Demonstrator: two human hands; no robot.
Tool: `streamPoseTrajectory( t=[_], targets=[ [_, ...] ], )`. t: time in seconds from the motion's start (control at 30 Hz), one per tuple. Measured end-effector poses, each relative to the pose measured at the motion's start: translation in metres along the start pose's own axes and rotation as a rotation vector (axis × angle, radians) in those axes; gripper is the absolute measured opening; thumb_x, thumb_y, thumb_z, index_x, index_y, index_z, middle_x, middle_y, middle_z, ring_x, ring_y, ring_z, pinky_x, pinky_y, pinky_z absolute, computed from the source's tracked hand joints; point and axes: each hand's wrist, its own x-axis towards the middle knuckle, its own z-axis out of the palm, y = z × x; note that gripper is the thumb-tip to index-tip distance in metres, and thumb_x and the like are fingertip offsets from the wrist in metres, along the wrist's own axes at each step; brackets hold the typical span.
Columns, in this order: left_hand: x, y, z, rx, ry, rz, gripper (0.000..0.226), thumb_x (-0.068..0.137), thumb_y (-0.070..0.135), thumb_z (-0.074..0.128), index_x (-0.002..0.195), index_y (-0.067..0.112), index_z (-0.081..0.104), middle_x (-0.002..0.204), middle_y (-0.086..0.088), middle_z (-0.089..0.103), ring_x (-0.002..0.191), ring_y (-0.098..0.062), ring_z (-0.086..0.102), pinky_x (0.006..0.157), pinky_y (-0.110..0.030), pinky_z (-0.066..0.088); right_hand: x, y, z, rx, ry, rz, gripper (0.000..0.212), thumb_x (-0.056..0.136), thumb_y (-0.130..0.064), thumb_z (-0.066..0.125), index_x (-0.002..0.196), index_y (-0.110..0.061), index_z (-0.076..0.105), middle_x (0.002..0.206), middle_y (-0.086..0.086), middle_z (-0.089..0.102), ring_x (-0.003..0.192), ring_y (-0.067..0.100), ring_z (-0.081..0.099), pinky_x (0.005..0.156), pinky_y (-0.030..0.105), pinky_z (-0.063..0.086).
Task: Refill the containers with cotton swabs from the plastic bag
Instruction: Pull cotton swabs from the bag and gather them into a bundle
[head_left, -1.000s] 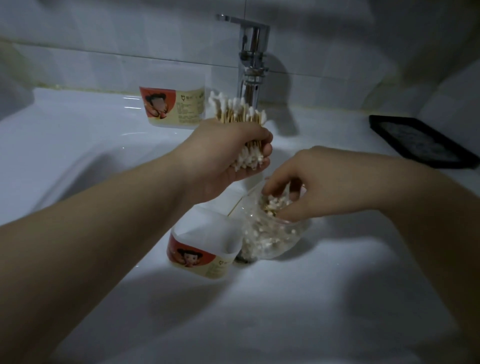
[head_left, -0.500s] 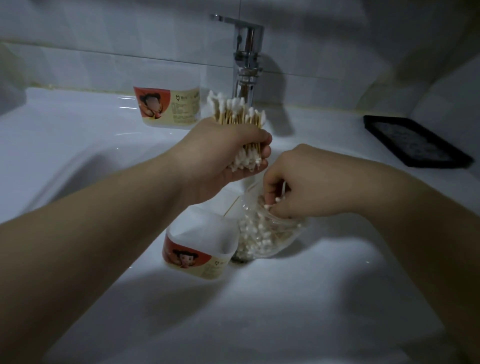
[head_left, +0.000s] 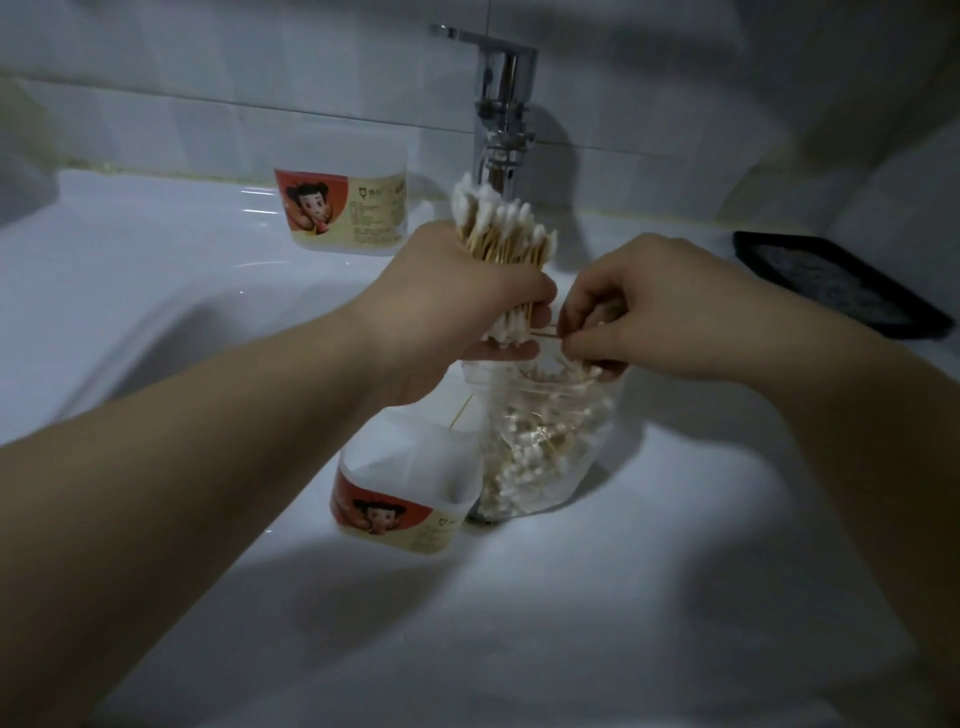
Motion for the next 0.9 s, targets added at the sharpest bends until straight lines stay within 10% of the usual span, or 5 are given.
streamPoseTrajectory(
  t=[0.2, 0.63, 0.9],
  targets=[
    [0.005, -0.005, -0.003, 0.092, 0.061, -0.022, 0.021, 0.083, -0.001, 0.078, 0.097, 0.011, 0.068, 0.071, -0.003, 0.072, 0.077, -0.021, 0.076, 0.076, -0.052, 0.064, 0.0, 0.003, -0.004, 0.162, 0.013, 0.066, 0.011, 0.086, -0.01, 0.08, 0.084, -0.02, 0.077, 0.071, 0.002, 0.077, 0.068, 0.014, 0.077, 0.085, 0.041, 0.063],
    [0.006, -0.01, -0.002, 0.013, 0.062, -0.061, 0.022, 0.083, -0.001, 0.078, 0.099, 0.009, 0.068, 0.079, -0.007, 0.075, 0.088, -0.027, 0.077, 0.079, -0.051, 0.063, 0.006, 0.005, -0.013, 0.66, 0.31, 0.065, 0.013, 0.084, 0.003, 0.077, 0.083, -0.009, 0.073, 0.083, 0.019, 0.075, 0.067, 0.02, 0.076, 0.066, 0.02, 0.059],
    [0.003, -0.013, -0.002, 0.008, -0.139, -0.033, 0.033, 0.087, 0.013, 0.078, 0.119, 0.013, 0.07, 0.111, -0.012, 0.076, 0.1, -0.022, 0.075, 0.09, -0.047, 0.061, 0.009, -0.004, 0.001, 0.956, 0.227, 0.08, 0.012, 0.086, 0.01, 0.072, 0.083, -0.002, 0.069, 0.066, 0.007, 0.072, 0.065, 0.018, 0.074, 0.065, 0.02, 0.059]
  ],
)
